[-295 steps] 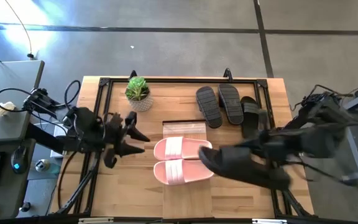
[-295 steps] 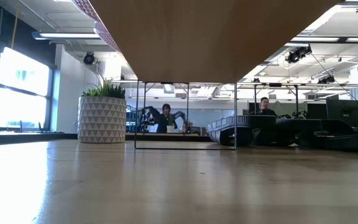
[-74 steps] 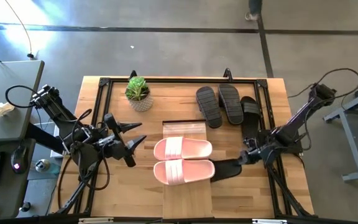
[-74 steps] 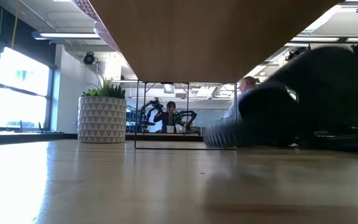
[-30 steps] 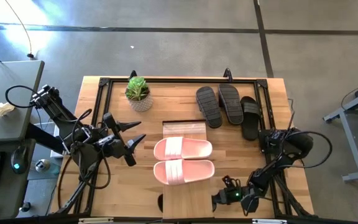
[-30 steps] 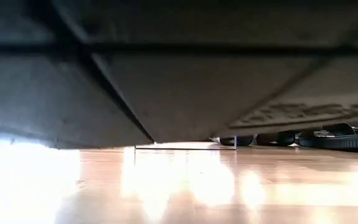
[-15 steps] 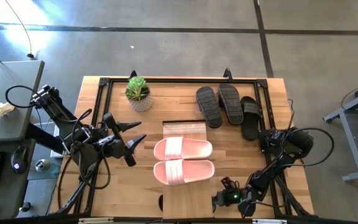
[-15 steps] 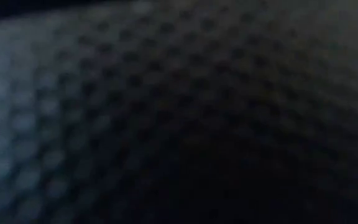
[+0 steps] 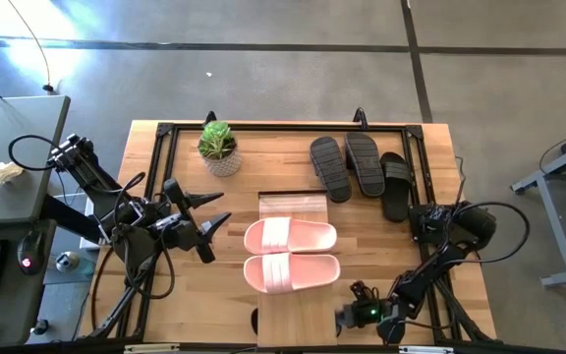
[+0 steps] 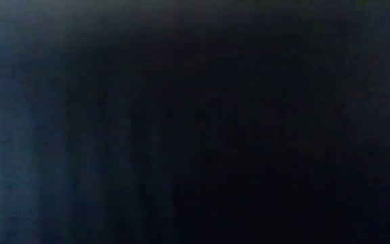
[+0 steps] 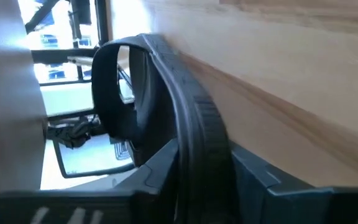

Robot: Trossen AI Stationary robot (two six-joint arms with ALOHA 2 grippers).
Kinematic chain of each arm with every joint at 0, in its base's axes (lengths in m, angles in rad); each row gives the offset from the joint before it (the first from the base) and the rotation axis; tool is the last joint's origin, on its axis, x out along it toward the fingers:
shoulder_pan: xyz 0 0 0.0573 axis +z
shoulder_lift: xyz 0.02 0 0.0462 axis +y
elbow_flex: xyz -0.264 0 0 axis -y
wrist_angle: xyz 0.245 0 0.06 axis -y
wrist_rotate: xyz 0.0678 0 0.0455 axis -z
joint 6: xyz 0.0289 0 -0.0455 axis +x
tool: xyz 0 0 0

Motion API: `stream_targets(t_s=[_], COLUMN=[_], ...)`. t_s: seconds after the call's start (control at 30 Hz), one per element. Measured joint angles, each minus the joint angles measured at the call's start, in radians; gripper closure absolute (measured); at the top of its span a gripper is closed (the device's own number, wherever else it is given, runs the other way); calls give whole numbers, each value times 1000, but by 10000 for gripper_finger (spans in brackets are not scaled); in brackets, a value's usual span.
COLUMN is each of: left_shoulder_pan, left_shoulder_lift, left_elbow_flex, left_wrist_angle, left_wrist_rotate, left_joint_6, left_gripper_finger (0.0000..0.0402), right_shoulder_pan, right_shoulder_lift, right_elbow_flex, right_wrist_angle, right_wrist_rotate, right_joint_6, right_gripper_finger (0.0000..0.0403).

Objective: Pick and place slides into the shelf
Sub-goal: Put the black slipper under the shelf

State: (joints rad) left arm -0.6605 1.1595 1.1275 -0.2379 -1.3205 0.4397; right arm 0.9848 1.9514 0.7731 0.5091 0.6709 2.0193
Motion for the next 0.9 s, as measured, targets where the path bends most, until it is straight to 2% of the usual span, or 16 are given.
stream_targets(t_s=[0.2, 0.3, 0.63, 0.9], left_shoulder_pan=[0, 0, 0, 0], left_shoulder_lift=[0, 0, 0, 0], left_elbow_flex=[0, 0, 0, 0], left_wrist_angle=[0, 0, 0, 0], left_wrist_rotate=[0, 0, 0, 0], left_joint_6=[0, 0, 0, -1], left_gripper_finger=[197, 197, 197, 197], right_shoulder_pan=[12, 17, 56, 60], right_shoulder_lift=[0, 0, -15, -130], right_elbow_flex=[0, 0, 0, -6], right_wrist_angle=[2, 1, -85, -371], right_wrist_rotate=[2, 3, 66, -26], right_joint_6=[16, 27, 165, 202], right_gripper_finger=[242, 227, 224, 224])
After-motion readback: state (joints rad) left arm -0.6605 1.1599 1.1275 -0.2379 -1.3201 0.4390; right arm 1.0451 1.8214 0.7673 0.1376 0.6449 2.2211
